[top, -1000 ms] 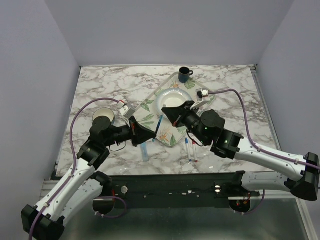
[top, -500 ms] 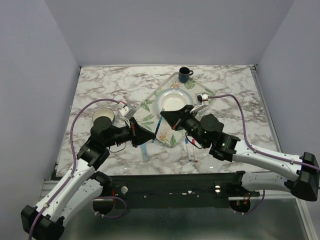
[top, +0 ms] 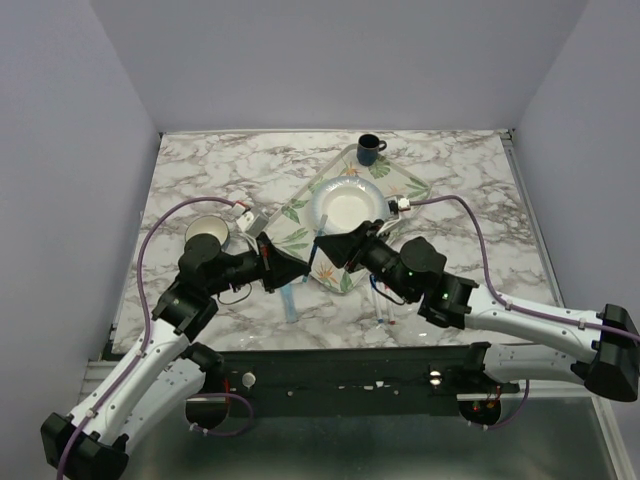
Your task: Insert the pens into the pen caps
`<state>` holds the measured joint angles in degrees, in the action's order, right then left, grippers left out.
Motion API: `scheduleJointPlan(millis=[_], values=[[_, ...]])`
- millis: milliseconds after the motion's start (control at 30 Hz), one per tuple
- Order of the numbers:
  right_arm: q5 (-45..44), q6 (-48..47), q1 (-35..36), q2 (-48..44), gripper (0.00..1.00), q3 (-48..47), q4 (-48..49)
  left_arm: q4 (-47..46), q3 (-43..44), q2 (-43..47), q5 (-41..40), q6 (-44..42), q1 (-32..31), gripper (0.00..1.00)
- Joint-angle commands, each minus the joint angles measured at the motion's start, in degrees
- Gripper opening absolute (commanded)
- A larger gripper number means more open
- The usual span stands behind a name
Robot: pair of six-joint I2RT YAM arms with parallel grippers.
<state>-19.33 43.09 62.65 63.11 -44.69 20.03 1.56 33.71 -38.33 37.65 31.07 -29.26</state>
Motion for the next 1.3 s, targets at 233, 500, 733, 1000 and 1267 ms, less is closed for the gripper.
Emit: scheduleJointPlan(millis=[233, 500, 733, 1000, 1267], values=[[6.2, -3.0, 0.5, 1.0, 0.44, -1.5, -0.6, -5.2, 0.0, 2.6, 0.1, 0.7, 0.1, 0.0], [9.0, -3.8, 0.8, 2.5, 0.27, -3.4, -0.1, -6.8, -0.4, 2.9, 1.2, 1.8, 0.1, 0.0], [11.4, -4.2, 0.8, 2.3, 0.01, -3.7, 1.9, -6.7, 0.1, 2.1, 2.4, 1.6, 0.1, 0.01], [13.4, -3.9, 1.2, 2.8, 0.01, -3.8, 3.2, -5.8, 1.1, 0.7, 3.3, 0.9, 0.1, 0.37], [14.1, -3.9, 2.1, 3.2, 0.05, -4.1, 3.5, -6.5, 0.8, 0.5, 4.3, 1.0, 0.1, 0.0]])
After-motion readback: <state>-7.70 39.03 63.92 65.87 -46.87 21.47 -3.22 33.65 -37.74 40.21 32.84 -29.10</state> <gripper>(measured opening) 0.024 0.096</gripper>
